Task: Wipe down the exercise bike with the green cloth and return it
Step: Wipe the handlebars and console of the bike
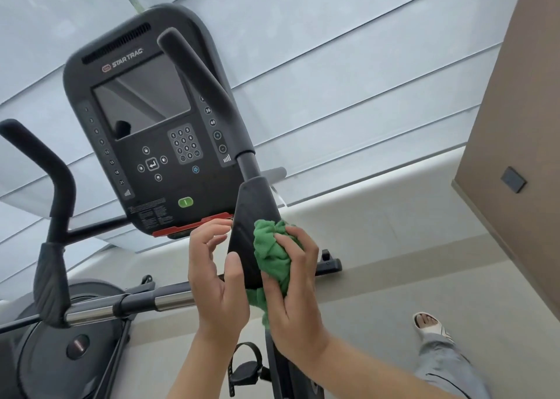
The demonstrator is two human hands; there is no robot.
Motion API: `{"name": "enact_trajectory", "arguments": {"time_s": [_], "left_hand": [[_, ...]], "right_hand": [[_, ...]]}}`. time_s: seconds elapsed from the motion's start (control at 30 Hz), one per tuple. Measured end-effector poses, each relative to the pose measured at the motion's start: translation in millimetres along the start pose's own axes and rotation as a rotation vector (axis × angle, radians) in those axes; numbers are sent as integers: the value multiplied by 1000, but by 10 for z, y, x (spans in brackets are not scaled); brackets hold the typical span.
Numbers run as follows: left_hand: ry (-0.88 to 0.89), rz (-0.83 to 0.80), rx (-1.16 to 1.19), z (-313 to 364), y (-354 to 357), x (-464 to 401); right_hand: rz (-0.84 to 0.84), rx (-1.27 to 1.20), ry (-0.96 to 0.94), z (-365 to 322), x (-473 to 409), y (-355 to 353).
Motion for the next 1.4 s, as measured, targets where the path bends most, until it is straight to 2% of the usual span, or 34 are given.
{"name": "enact_trajectory", "arguments": {"time_s": [0.33,0.77,1.07,1.27,1.4], "left_hand": [[-48,-53,-89,140,-10,-15],[-128,21,-173,224,4,-291],[-177,52,-266,193,189,-775],[-268,36,-378,132,385,-932],[-279,96,-443,72,375,-895]], "right_hand": [[-24,199,-18,-128,-585,-112],[-130,120,9,-218,-1158,-168],[-173,61,27,-67,-2490,-38],[-212,88,-157,-32,-2996,58],[-239,74,-281,-65,-3165,87]]}}
Point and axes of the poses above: each hand's wrist, its own x-axis away from the middle knuckle, its own y-axis out of the palm, z = x × y, the point moved 1 cm from there along -x, towards the middle knuckle, and after that the axes turned 12 degrees about -z, right-handed, at the moved point
